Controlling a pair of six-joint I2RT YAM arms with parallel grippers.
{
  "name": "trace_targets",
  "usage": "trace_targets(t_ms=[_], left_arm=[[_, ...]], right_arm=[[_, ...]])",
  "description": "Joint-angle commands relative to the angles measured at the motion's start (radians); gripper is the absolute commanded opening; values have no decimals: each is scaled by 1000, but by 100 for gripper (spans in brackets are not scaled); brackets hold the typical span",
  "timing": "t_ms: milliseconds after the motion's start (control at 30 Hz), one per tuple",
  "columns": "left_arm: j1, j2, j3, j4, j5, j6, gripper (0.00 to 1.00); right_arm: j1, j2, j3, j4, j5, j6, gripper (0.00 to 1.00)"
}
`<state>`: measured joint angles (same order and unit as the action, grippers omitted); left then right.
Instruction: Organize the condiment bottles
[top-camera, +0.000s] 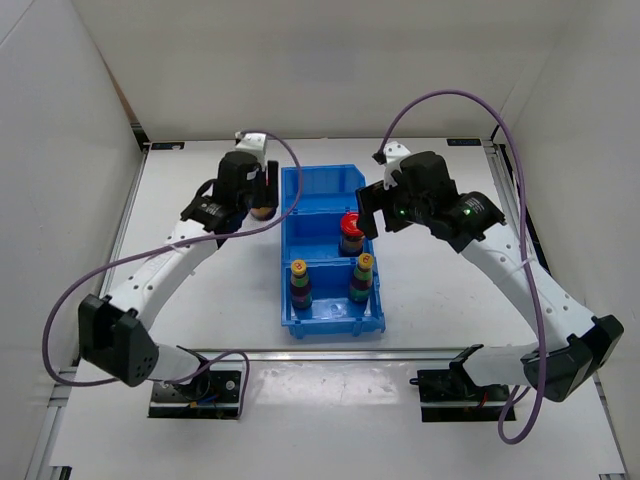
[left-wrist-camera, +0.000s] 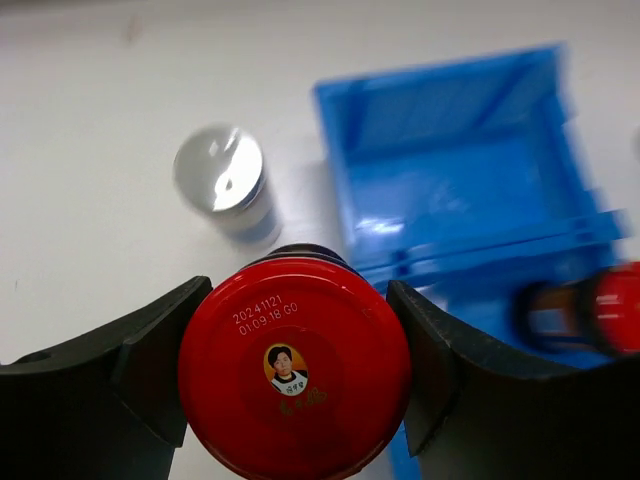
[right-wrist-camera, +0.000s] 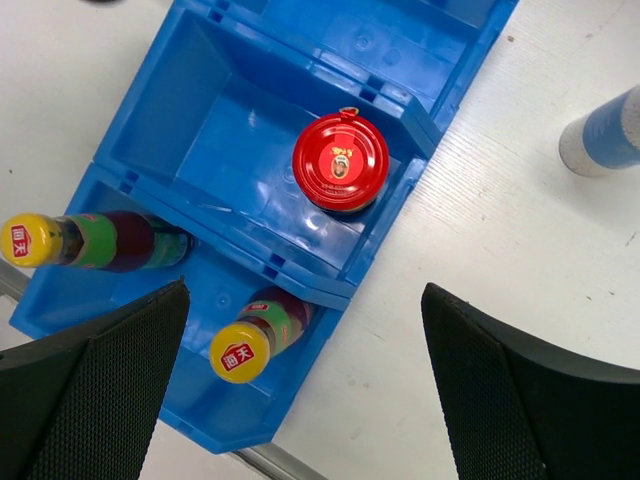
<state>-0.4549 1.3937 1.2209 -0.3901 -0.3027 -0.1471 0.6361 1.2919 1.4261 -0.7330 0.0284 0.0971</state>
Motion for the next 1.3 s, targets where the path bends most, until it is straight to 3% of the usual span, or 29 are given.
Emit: trace_targets(t_ms=[0,133,267,633,733,933,1000,1267], left_arm=[[-69,-117,143,77,31,20,50],[-139,-75,154,100,174,11,50],[-202,-19,85,146,174,21,50],[-212,79,-49,206,145,-6,50],[-212,134,-49,206,135,-6,57],[-221,223,-8,179,85,-34,80],[-222,223,8,166,39,-34,100],[-222,98,182,45,-113,52,100]], right_arm=[[4,-31,-1,-13,42,-17,100],[4,-40,-12,-22,51,-17,100],[4,-40,-1,-42,51,-8,100],[4,-103,22,-118,122,-26,100],[4,-121,13,-129,131,-27,100],[4,-154,-7,-131,180,4,100],[4,-154,-19,-131,217,32,100],[-16,-91,49,-149,336,76,100]])
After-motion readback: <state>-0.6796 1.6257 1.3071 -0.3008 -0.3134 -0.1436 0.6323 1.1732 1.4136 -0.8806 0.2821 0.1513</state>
